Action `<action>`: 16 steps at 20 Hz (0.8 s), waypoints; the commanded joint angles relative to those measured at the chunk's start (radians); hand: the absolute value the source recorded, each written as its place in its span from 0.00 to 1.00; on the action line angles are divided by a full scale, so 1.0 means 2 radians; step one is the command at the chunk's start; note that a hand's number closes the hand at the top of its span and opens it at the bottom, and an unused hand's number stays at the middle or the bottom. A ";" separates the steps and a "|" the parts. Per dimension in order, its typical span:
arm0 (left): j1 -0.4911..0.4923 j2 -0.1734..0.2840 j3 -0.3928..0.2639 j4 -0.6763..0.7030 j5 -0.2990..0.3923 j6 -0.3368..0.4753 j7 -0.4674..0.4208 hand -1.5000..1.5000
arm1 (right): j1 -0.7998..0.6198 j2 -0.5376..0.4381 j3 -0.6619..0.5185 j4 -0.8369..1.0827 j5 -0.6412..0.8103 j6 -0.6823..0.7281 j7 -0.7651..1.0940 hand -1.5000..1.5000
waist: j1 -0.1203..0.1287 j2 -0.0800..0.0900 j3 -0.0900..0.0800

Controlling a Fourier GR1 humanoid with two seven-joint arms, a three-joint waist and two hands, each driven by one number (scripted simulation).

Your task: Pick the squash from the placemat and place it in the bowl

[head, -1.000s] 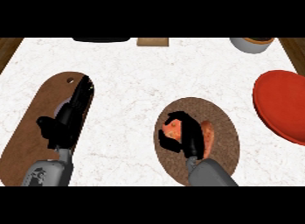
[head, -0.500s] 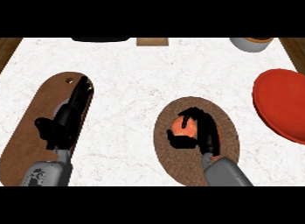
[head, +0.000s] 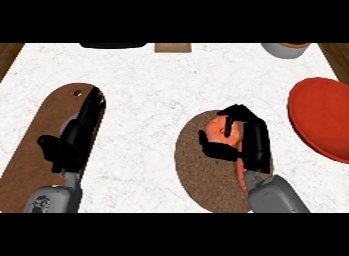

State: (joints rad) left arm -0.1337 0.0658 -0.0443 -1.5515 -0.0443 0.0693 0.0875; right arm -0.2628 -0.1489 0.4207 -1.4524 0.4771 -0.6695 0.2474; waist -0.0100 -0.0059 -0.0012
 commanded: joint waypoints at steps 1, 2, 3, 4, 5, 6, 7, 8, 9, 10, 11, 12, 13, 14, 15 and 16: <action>0.012 0.009 0.007 -0.016 0.003 -0.004 0.003 0.50 | -0.005 -0.014 0.013 -0.081 0.103 -0.024 0.077 1.00 | -0.001 -0.002 0.000; -0.019 0.010 0.012 0.003 0.005 -0.005 0.015 0.50 | -0.002 -0.039 0.004 -0.110 0.112 0.004 0.099 1.00 | -0.005 -0.001 0.000; -0.016 -0.005 0.000 0.002 -0.007 0.011 0.018 0.50 | -0.013 -0.036 0.005 -0.128 0.146 0.015 0.142 1.00 | -0.006 -0.001 -0.001; -0.005 -0.001 0.002 0.014 -0.005 0.001 -0.005 0.50 | -0.013 -0.048 0.003 -0.166 0.162 0.049 0.182 1.00 | -0.008 -0.002 -0.001; 0.009 -0.001 -0.009 -0.022 -0.008 0.003 0.017 0.50 | -0.039 -0.043 -0.015 -0.150 0.184 0.061 0.204 1.00 | 0.000 -0.001 0.000; 0.000 -0.001 0.002 -0.013 0.001 0.001 0.016 0.50 | -0.050 -0.018 -0.001 -0.166 0.228 0.070 0.251 1.00 | -0.001 -0.001 -0.001; -0.001 0.004 0.010 0.017 0.004 -0.007 -0.017 0.50 | -0.070 -0.027 -0.022 -0.185 0.226 0.106 0.278 1.00 | -0.003 0.000 -0.001; 0.005 -0.005 -0.002 -0.002 -0.007 0.006 -0.001 0.50 | -0.066 -0.030 -0.021 -0.206 0.245 0.132 0.305 1.00 | -0.002 -0.001 -0.001; 0.001 0.006 0.010 0.010 0.006 -0.010 -0.009 0.50 | -0.101 -0.029 -0.035 -0.207 0.251 0.164 0.333 1.00 | -0.001 -0.001 -0.001; 0.008 -0.004 -0.001 -0.009 -0.008 0.005 -0.001 0.50 | -0.104 -0.042 -0.054 -0.206 0.237 0.182 0.325 1.00 | 0.003 0.001 0.000; -0.002 0.008 0.014 0.003 0.005 -0.008 -0.005 0.50 | -0.100 -0.042 -0.056 -0.227 0.243 0.203 0.344 1.00 | 0.002 0.001 0.000; -0.022 0.009 0.015 -0.010 0.011 -0.010 0.023 0.50 | -0.150 -0.034 -0.073 -0.213 0.235 0.230 0.366 1.00 | 0.004 0.001 0.000; -0.001 0.008 0.007 -0.010 0.000 -0.011 0.006 0.50 | -0.137 -0.035 -0.086 -0.213 0.227 0.224 0.340 1.00 | 0.005 0.002 0.000; 0.017 0.002 0.003 -0.015 0.002 -0.010 -0.002 0.50 | -0.132 -0.026 -0.082 -0.228 0.247 0.226 0.352 1.00 | 0.005 0.002 0.000; 0.001 -0.001 0.000 -0.008 -0.006 -0.002 0.010 0.50 | -0.171 -0.053 -0.126 -0.218 0.211 0.251 0.349 1.00 | 0.005 0.002 0.000; -0.010 -0.002 0.002 -0.005 0.001 -0.007 0.008 0.50 | -0.173 -0.053 -0.145 -0.187 0.201 0.237 0.332 1.00 | 0.006 0.003 0.000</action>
State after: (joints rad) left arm -0.1364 0.0694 -0.0356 -1.5643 -0.0440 0.0579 0.0977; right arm -0.5280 -0.2297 0.2438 -1.8561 0.9125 -0.2594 0.8935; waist -0.0026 -0.0032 -0.0011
